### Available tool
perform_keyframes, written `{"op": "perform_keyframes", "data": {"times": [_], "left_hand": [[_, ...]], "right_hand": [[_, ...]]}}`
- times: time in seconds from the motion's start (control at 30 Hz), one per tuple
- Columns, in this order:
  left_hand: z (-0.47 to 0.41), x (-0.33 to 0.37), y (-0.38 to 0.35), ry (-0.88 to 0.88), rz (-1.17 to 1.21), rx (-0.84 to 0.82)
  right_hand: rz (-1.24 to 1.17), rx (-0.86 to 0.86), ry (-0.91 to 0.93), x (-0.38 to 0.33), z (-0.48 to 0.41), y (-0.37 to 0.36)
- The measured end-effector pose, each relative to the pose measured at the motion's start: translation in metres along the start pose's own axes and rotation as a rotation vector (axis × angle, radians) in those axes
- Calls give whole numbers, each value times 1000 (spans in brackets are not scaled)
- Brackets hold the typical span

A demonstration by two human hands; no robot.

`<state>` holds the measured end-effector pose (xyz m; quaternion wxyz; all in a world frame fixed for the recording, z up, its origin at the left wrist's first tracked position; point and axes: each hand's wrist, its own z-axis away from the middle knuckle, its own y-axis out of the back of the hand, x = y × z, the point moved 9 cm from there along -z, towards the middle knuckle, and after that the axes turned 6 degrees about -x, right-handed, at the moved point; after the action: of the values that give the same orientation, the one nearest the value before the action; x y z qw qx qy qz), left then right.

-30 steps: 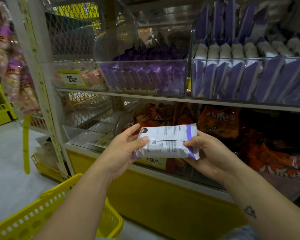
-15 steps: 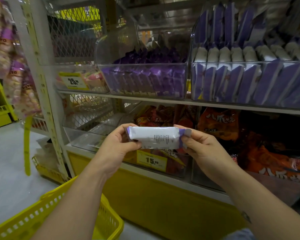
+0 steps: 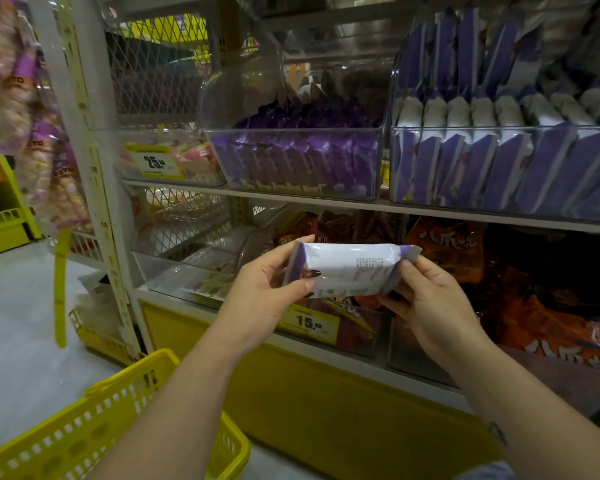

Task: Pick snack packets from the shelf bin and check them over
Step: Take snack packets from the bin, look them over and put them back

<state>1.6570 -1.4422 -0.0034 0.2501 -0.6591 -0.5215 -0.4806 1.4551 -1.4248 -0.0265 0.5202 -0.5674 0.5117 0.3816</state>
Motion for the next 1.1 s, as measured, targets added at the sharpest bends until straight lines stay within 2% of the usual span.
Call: {"op": "perform_keyframes", "data": {"times": [0.17,0.33,0.4,0.5,0.7,0.87,1.0,1.1], "left_hand": [[0,-4,3,11,73,103],[3,-27,16,201,302,206],[5,-35,11,278,398,191],[8,-41,-5,383,420,106],[11,-36,-31,403,241,-80],[8,-34,-22,323,-71,-58],[7,-24,-26,228,-326,-116],[9,-17,-22,197,-520,-84]], "right_hand": [[26,51,-28,1,-1,8],[-4,-168,1,-3,-1,-11],[-46,-229,12,-2,1,-20],[-182,-240,21,0,3,-28],[-154,-233,125,-7,3,-29],[-57,-241,179,-11,5,-28],[20,-255,190,-12,6,-29],[103,-260,190,-12,8,-30]]}}
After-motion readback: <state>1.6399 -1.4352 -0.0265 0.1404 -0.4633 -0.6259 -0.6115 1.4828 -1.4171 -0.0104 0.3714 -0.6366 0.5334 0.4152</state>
